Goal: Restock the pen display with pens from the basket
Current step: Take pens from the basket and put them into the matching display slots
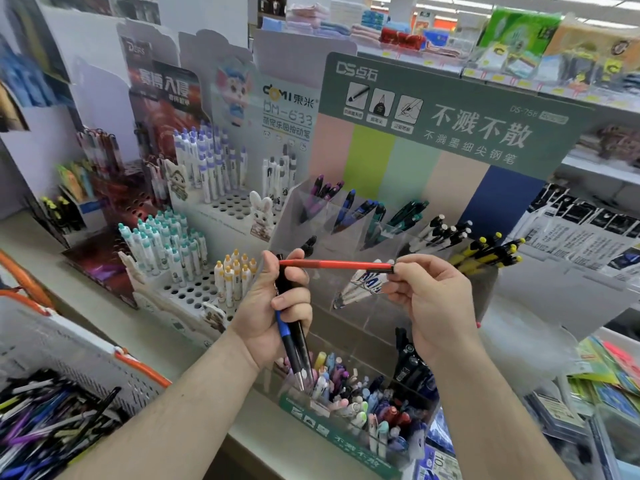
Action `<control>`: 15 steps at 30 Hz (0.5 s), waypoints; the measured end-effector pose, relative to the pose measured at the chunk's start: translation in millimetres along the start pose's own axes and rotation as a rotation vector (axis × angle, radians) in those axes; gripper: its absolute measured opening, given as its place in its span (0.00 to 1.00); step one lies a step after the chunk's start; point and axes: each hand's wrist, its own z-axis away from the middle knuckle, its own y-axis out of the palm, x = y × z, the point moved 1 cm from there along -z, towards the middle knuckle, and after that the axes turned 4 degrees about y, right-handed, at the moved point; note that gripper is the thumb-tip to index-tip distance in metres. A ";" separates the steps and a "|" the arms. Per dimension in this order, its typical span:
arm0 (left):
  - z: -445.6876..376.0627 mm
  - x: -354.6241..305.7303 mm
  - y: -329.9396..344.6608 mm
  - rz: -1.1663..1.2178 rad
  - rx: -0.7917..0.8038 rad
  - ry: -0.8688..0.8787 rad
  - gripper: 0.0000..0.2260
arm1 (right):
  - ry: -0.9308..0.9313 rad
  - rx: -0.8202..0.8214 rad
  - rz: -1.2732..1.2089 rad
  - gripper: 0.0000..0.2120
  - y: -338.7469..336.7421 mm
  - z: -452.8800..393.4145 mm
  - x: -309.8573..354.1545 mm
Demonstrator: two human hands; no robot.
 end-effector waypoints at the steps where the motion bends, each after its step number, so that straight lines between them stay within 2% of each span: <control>1: 0.0 -2.2 0.2 -0.039 -0.062 0.025 0.16 | -0.038 -0.042 -0.013 0.10 0.8 -0.9 3.9; 4: 1.9 -7.4 5.8 -0.156 -0.294 0.099 0.13 | -0.229 -0.204 0.091 0.11 0.1 -7.3 17.3; 7: 6.4 -9.2 13.0 -0.261 -0.428 0.124 0.11 | -0.433 -0.279 0.421 0.09 7.8 -11.1 22.4; 10: 11.5 -8.8 17.8 -0.407 -0.462 0.083 0.12 | -0.502 -0.194 0.703 0.06 26.2 -15.6 16.1; 15: 17.3 -9.9 19.4 -0.547 -0.497 0.033 0.14 | -0.397 0.000 1.093 0.04 51.8 -34.3 -5.9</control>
